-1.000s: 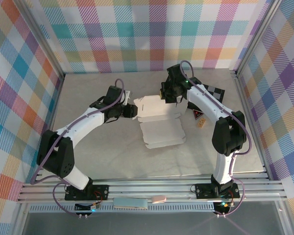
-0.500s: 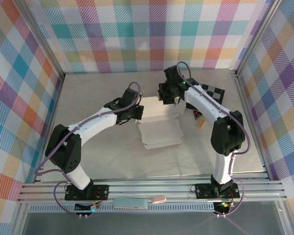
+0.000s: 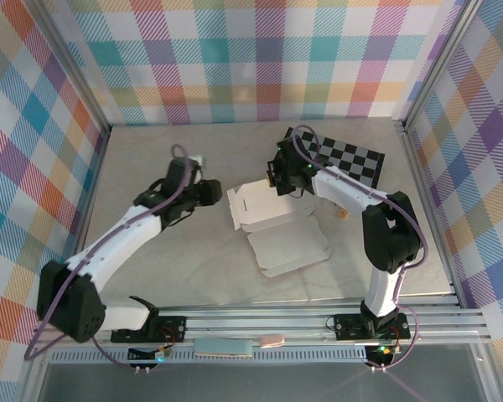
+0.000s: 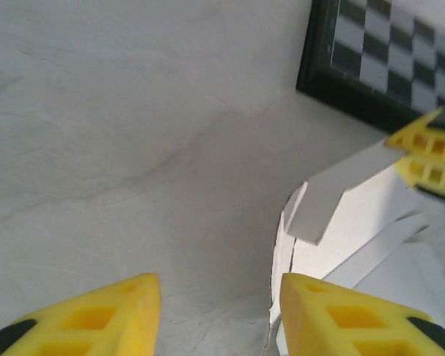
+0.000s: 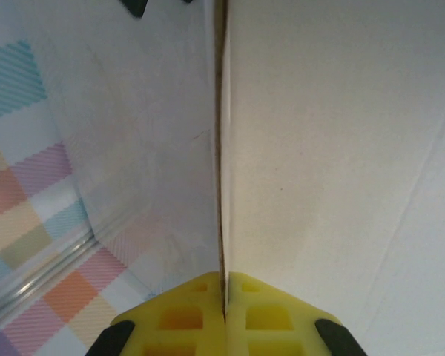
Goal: Fold the paper box
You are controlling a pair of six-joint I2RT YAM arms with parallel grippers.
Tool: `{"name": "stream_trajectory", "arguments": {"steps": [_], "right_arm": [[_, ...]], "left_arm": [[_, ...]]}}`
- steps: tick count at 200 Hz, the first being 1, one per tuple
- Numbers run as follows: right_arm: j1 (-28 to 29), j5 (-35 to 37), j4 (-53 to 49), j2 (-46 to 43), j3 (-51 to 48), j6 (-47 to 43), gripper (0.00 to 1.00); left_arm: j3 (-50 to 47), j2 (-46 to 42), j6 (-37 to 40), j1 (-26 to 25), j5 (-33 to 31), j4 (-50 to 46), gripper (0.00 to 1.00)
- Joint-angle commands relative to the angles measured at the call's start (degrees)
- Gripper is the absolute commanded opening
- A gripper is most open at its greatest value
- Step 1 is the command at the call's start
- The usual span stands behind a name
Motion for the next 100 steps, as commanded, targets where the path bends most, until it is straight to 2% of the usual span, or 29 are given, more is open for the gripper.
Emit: {"name": "stream_trajectory", "arguments": {"steps": [1,15,30,71,100], "right_arm": [[1.5,1.6,13.9,-3.3,-4.6,-3.7,0.00],[1.8,1.4,21.2,-3.8,-8.3,-5.0,0.00],[2.0,0.9,26.6,-4.6,-10.9,-6.9,0.00],[2.1,-2.4,41.3,-4.5,-17.1,-9.1,0.00],[1.8,-4.9,49.9,-3.8,-21.6,-9.5,0.00]], "left_arm": [[-5.5,-2.2,-4.0,5.6,8.3,0.8,0.40],[-7.7,-0.8,-4.6,8.8,13.5,2.3,0.32],[-8.8,1.7,-3.3,9.1,15.7,3.3,0.27],[-12.7,4.3,-2.8,9.1,17.4,12.1,0.26],[-14.7,5.3,1.0,8.9,20.3,17.3,0.26]]}}
